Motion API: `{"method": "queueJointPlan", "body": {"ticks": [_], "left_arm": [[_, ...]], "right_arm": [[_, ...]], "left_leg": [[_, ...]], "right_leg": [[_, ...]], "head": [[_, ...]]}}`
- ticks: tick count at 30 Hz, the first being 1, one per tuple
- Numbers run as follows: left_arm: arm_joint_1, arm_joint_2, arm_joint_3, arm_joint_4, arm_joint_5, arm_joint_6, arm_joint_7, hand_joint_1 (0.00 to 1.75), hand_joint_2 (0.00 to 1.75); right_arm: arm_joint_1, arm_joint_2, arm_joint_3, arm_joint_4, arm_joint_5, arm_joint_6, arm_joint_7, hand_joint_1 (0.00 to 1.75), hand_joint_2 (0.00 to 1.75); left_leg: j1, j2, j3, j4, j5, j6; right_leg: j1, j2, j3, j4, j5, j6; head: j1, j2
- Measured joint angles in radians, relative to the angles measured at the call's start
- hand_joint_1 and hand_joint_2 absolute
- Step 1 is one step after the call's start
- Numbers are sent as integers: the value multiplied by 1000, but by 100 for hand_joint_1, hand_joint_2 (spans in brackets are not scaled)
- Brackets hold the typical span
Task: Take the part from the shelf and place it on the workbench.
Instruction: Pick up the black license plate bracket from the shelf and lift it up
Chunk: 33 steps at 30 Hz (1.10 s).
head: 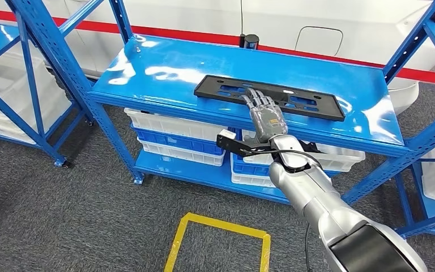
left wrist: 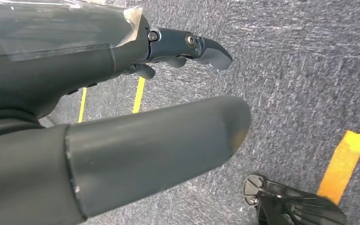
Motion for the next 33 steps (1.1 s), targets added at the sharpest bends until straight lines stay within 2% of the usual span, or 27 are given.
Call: {"method": "queueJointPlan", "body": {"ticks": [1, 2, 4, 6, 8, 10, 11, 12, 13, 15, 16, 17, 18, 21, 22, 23, 25, 26, 27, 28, 29, 30, 31, 32, 33], "left_arm": [[-1, -1, 0, 0, 0, 0, 0, 0, 0], [-1, -2, 0, 1, 0, 0, 0, 0, 0], [-3, -2, 0, 1, 0, 0, 0, 0, 0], [-2, -1, 0, 0, -1, 1, 0, 0, 0], [-2, 0, 0, 0, -1, 1, 0, 0, 0], [-2, 0, 0, 0, -2, 1, 0, 0, 0], [-2, 0, 0, 0, -2, 1, 0, 0, 0], [-1, 0, 0, 0, -2, 1, 0, 0, 0], [-1, 1, 0, 0, -2, 1, 0, 0, 0], [-1, 2, 0, 0, -2, 1, 0, 0, 0], [-1, 2, 0, 0, -2, 1, 0, 0, 0], [-2, 2, 0, 0, -2, 1, 0, 0, 0], [-2, 2, 0, 0, -2, 1, 0, 0, 0], [-2, 2, 0, 0, -2, 1, 0, 0, 0], [-2, 1, 0, 0, -3, 1, 0, 0, 0], [-2, 1, 0, 0, -4, 1, 0, 0, 0], [-3, 1, 0, 0, -6, 1, 0, 0, 0], [-4, 1, 0, 0, -7, 1, -1, 0, 0], [-3, 1, 0, 0, -7, 1, -2, 0, 0], [-3, 0, 0, 0, -8, 1, -3, 0, 0], [-2, 0, 0, 0, -8, 0, -4, 0, 0], [-1, -1, 0, 0, -8, 0, -4, 0, 0], [-1, -1, 0, 0, -8, 0, -5, 0, 0], [-1, -2, 0, 0, -9, 0, -5, 0, 0], [-2, -2, 0, 0, -9, 0, -5, 0, 0]], "right_arm": [[-2, -1, -1, 0, 0, 0, 0, 0, 175], [-4, -1, -2, 0, 0, 0, 0, 0, 175], [-5, -1, -2, 0, 0, 0, 0, 0, 175], [-6, 0, -3, 0, 1, -1, 0, 0, 175], [-7, 4, -3, -1, 2, -1, 0, 0, 175], [-4, 6, -3, -1, 2, -1, 0, 0, 175], [-1, 7, -3, -1, 3, -1, 0, 0, 175], [2, 8, -3, -1, 3, -1, 0, 0, 175], [4, 8, -3, -1, 3, -1, 0, 0, 175], [5, 8, -3, -1, 3, -2, 0, 0, 175], [3, 8, -3, -1, 3, -2, 0, 0, 175], [2, 9, -3, -1, 3, -1, 0, 0, 175], [1, 9, -3, -1, 3, -1, 0, 0, 175], [-1, 11, -4, -2, 4, -2, 0, 0, 175], [-3, 11, -4, -2, 6, -2, 1, 0, 175], [-4, 10, -5, -3, 8, -2, 2, 0, 175], [-1, 7, -5, -3, 12, -2, 3, 0, 175], [3, 5, -5, -2, 14, -1, 3, 0, 175], [8, 4, -5, -2, 15, -1, 2, 0, 175], [11, 2, -6, -2, 15, -1, 1, 0, 175], [13, 0, -6, -2, 15, -1, 1, 0, 175], [13, -2, -8, -2, 15, -1, 0, 0, 175], [12, -4, -10, -2, 15, -1, 0, 0, 175], [10, -4, -11, -2, 15, -1, 0, 0, 175], [10, -4, -13, -2, 15, -1, 0, 0, 175]], "left_leg": [[-4, -1, 5, 2, -8, -3], [-7, -2, 10, 3, -15, -6], [-8, -3, 14, 6, -27, -14], [-2, 0, 9, 19, -40, -26], [6, 4, -29, 94, -77, -42], [15, 6, -106, 226, -127, -57], [20, 7, -141, 275, -136, -62], [24, 8, -162, 292, -124, -66], [28, 10, -161, 264, -90, -69], [33, 13, -111, 129, 0, -69], [33, 14, -82, 66, 29, -66], [30, 14, -63, 28, 41, -62], [26, 13, -54, 14, 39, -55], [22, 12, -43, 2, 37, -31], [23, 12, -35, -6, 38, -23], [23, 13, -28, -13, 38, -15], [21, 12, -21, -16, 33, -5], [20, 11, -18, -16, 29, -4], [19, 9, -15, -15, 26, -3], [19, 7, -9, -15, 21, -5], [19, 5, -3, -14, 16, -7], [19, 4, 4, -13, 10, -10], [16, 3, 10, -10, 2, -15], [14, 4, 14, -8, -6, -20], [12, 4, 16, -6, -12, -25]], "right_leg": [[3, 1, 28, -68, 32, -6], [6, 1, 48, -112, 51, -14], [6, 2, 61, -134, 58, -33], [-3, 3, 71, -141, 57, -46], [-10, 4, 84, -146, 52, -58], [-9, 4, 93, -147, 43, -66], [-9, 4, 98, -147, 39, -66], [-9, 5, 104, -146, 33, -66], [-10, 6, 112, -146, 27, -62], [-11, 7, 129, -147, 14, -55], [-9, 7, 135, -146, 9, -50], [-7, 8, 137, -146, 4, -44], [-5, 8, 138, -147, 1, -38], [-5, 7, 138, -146, -8, -21], [-5, 7, 128, -123, -19, -19], [-5, 6, 103, -77, -38, -20], [-7, 6, 19, 69, -85, -26], [-7, 6, -21, 130, -99, -25], [-7, 6, -46, 159, -98, -20], [-7, 6, -48, 143, -78, -13], [-7, 5, -29, 88, -44, -5], [-7, 4, 4, 8, -4, 1], [-6, 3, 38, -65, 28, 2], [-6, 1, 62, -116, 49, -2], [-5, 1, 75, -141, 57, -10]], "head": [[0, 0], [-1, 0], [-3, 0], [-4, 0], [-8, 0], [-12, 0], [-12, 0], [-12, 0], [-12, 0], [-12, 0], [-12, 0], [-12, 0], [-12, 0], [-10, 0], [-9, 0], [-7, 0], [-4, 0], [-3, 0], [-2, 0], [-2, 0], [-1, 0], [1, 0], [2, 0], [3, 0], [3, 0]]}}
